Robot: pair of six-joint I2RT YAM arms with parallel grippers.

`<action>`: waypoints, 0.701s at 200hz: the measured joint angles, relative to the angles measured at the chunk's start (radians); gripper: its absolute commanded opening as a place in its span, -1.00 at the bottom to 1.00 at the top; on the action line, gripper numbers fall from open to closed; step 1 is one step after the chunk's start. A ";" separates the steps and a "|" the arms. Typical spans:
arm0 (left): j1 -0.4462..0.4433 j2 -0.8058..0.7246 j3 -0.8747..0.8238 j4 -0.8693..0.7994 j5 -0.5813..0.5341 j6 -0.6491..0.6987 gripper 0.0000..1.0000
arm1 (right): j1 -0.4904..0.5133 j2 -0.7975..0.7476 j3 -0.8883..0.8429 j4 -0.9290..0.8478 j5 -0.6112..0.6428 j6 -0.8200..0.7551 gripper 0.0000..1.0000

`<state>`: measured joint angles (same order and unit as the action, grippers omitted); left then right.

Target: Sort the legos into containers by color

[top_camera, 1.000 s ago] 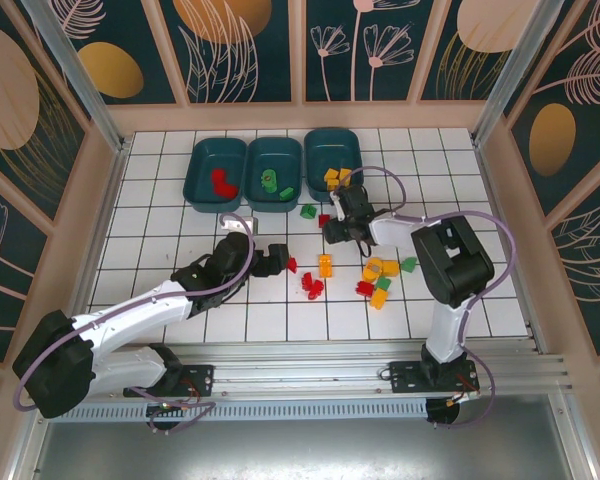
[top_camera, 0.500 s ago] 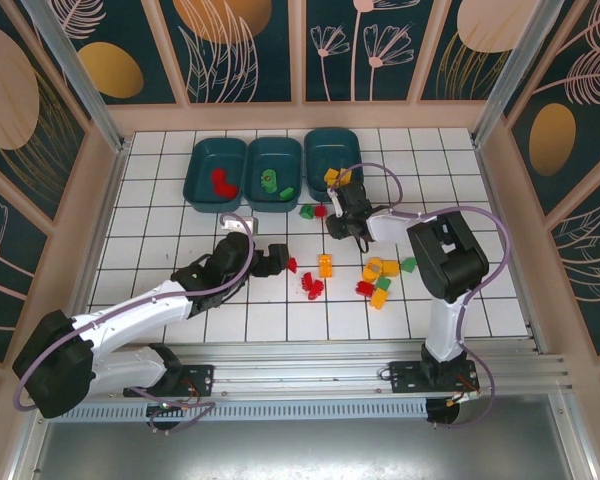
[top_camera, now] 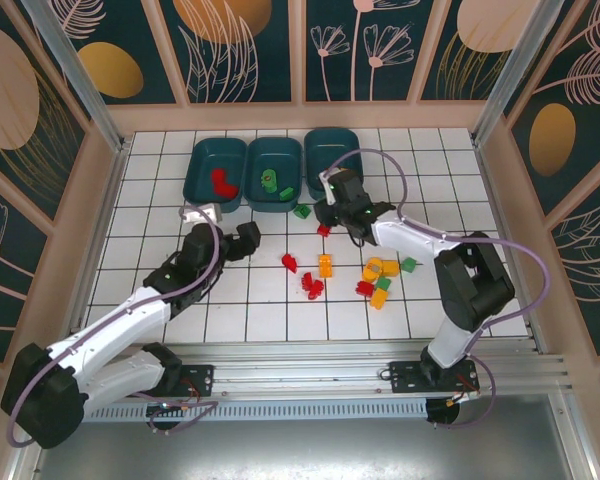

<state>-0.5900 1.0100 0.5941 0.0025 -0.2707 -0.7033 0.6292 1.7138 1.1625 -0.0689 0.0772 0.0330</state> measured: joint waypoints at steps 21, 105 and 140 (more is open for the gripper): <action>0.076 -0.004 -0.019 0.003 0.031 -0.027 0.97 | 0.049 0.105 0.146 0.020 -0.016 0.009 -0.51; 0.192 0.011 -0.074 0.013 0.208 -0.069 0.97 | 0.057 0.639 0.765 -0.077 -0.053 0.034 0.29; 0.193 0.042 -0.055 0.015 0.239 -0.061 0.92 | 0.057 0.608 0.758 -0.093 -0.036 0.032 0.35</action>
<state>-0.3969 1.0523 0.5388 0.0174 -0.0315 -0.7647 0.6861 2.3219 1.9209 -0.1616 0.0410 0.0654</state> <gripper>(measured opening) 0.983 0.674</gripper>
